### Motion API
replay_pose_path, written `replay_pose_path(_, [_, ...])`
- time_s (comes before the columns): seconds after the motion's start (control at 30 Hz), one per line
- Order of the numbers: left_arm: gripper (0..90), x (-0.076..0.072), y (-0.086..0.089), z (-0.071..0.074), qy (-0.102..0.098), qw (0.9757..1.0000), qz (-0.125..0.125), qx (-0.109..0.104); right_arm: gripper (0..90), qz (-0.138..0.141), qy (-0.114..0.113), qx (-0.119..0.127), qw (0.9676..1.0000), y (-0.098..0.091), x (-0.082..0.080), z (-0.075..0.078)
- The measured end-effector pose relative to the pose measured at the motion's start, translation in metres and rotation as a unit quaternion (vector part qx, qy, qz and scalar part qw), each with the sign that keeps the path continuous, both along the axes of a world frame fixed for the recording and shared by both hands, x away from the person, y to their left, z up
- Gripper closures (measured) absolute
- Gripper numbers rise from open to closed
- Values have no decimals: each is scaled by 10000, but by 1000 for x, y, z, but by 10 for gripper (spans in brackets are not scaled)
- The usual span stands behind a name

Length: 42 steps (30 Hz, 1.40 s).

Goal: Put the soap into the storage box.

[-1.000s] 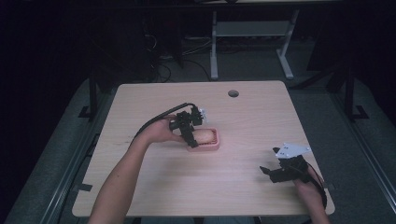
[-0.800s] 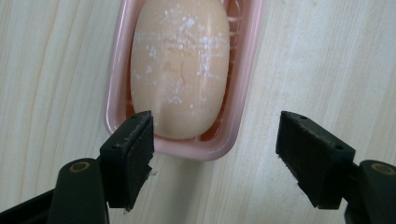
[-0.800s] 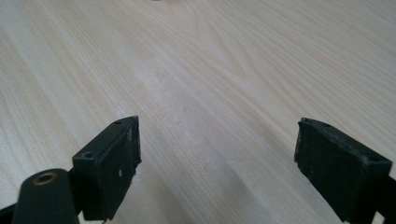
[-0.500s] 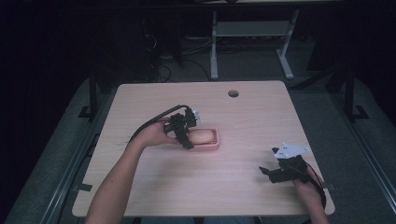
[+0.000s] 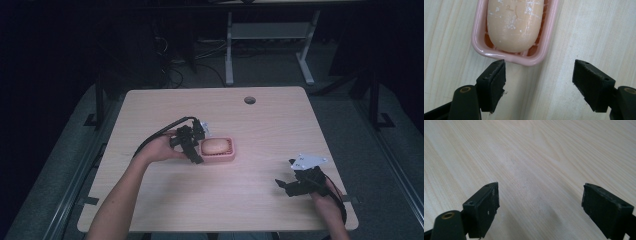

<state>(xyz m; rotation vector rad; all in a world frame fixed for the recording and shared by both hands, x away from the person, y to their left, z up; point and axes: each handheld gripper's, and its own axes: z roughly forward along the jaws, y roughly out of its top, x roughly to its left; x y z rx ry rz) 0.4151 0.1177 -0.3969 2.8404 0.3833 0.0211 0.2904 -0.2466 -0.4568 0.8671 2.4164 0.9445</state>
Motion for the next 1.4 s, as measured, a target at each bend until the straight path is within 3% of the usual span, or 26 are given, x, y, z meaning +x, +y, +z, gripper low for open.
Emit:
replay_pose_path(0.6, [253,-16,17,-2,-92,9999,87,-114,140,-49,78,28,10000,1,0,-2])
replay_pose_path(0.7, [246,-19,19,-3,-102,9999,70,-2,140,-70,80,36,9999,1,0,-2])
replay_pose_path(1.4, [233,-42,44,-11,-115,9990,306,-307,140,-120,108,43,9999,-1,-1,-4])
